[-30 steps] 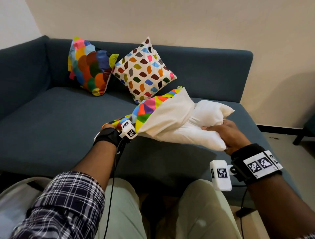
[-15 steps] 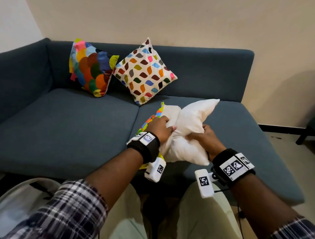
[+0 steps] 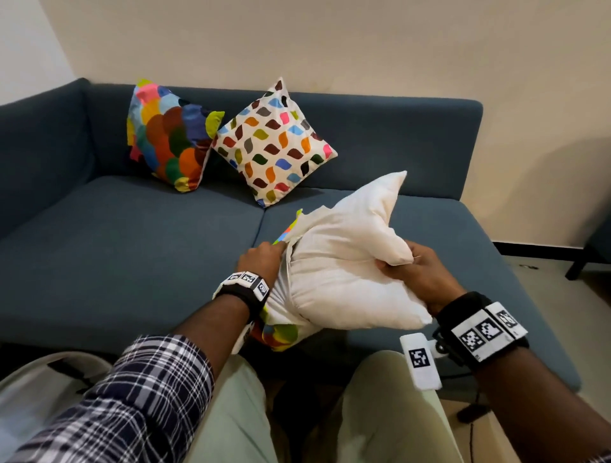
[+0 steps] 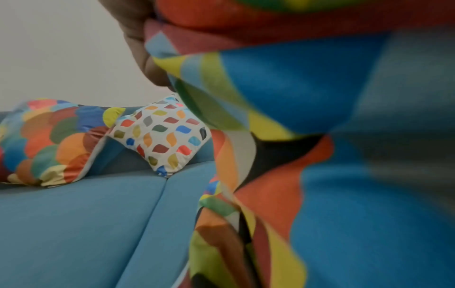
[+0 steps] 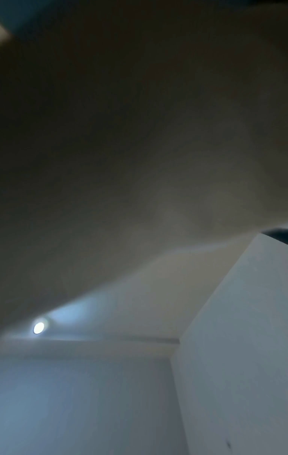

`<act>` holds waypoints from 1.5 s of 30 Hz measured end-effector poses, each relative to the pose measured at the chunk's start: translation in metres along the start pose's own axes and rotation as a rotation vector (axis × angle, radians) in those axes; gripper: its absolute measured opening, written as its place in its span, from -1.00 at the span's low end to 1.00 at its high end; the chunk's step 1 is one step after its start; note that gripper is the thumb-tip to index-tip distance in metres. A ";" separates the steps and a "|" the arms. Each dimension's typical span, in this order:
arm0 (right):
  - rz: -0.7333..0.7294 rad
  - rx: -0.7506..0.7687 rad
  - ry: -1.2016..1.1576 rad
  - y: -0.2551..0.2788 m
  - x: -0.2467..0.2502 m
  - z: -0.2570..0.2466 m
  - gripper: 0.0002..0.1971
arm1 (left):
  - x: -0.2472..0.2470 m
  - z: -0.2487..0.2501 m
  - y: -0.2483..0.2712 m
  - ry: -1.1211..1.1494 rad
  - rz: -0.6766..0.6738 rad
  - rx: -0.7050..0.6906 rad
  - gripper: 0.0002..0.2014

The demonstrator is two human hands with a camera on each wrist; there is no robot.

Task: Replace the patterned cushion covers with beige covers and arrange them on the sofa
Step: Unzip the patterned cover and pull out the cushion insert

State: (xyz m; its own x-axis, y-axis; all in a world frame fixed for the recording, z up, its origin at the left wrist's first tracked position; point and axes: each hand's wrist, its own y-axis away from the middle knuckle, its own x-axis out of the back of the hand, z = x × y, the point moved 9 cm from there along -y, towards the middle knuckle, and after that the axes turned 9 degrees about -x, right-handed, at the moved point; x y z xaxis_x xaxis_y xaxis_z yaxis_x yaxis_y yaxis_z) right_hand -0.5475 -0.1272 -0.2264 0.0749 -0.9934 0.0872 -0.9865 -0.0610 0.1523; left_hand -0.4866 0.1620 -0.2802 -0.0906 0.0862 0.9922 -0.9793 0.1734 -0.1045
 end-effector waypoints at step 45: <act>-0.126 0.656 1.302 -0.011 -0.116 -0.136 -0.40 | 0.098 0.042 0.011 0.582 0.210 -0.189 -0.88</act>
State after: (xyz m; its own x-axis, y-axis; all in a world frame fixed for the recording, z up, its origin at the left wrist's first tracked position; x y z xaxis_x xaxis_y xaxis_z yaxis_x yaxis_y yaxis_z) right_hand -0.5252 0.0023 -0.1042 -0.1111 -0.2112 0.9711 -0.8249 -0.5254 -0.2087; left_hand -0.5138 0.1306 -0.1816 -0.1116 0.6456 0.7555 -0.8980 0.2600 -0.3548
